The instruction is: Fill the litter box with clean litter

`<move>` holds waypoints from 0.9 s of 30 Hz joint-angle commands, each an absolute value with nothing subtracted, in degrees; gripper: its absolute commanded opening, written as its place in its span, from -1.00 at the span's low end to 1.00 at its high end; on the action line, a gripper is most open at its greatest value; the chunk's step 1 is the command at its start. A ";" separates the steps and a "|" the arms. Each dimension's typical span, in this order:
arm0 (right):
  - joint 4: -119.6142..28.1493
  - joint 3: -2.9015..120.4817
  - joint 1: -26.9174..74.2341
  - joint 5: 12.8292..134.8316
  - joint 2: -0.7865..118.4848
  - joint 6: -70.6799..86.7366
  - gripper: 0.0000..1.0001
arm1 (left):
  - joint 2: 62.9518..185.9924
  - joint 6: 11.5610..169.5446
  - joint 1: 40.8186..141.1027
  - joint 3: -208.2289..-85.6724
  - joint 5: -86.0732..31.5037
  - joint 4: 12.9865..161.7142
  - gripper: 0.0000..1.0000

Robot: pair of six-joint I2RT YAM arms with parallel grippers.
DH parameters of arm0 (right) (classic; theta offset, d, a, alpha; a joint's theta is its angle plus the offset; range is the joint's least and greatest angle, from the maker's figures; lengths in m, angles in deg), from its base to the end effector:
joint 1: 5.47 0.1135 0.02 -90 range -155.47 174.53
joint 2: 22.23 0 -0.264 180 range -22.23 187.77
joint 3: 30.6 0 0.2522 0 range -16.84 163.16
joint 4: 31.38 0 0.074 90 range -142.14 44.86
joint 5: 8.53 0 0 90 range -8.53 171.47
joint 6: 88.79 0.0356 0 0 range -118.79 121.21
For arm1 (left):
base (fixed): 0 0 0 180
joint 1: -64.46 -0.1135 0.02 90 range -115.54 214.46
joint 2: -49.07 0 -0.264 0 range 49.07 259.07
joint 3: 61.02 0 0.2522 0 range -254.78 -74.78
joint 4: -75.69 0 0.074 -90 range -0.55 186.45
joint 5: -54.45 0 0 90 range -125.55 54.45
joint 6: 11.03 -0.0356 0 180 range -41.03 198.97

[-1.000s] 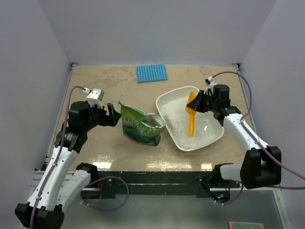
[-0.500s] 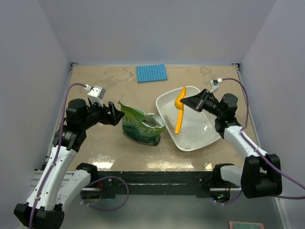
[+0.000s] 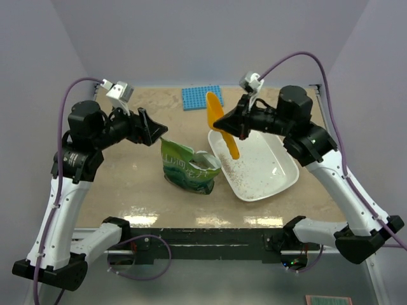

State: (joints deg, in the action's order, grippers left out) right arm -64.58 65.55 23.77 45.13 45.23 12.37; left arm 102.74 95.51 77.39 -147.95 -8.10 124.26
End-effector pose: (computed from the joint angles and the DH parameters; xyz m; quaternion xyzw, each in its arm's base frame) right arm 0.2012 0.1368 0.4703 -0.3187 0.6558 0.4376 0.5262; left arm 0.1682 -0.0555 0.4366 0.1195 0.7764 -0.3323 0.5219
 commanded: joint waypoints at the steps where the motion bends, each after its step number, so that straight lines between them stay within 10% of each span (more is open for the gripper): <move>1: -81.94 72.00 30.73 58.43 48.43 -2.81 -1.00 | 105.84 96.46 77.64 -158.86 -5.22 133.73 0.69; 16: -99.18 88.70 58.42 101.48 58.54 -6.70 -1.00 | 104.26 109.82 78.17 -157.83 1.27 131.64 0.68; 27: -99.54 89.77 69.84 111.09 60.64 -9.24 -1.00 | 106.11 111.14 78.26 -158.28 5.50 135.07 0.60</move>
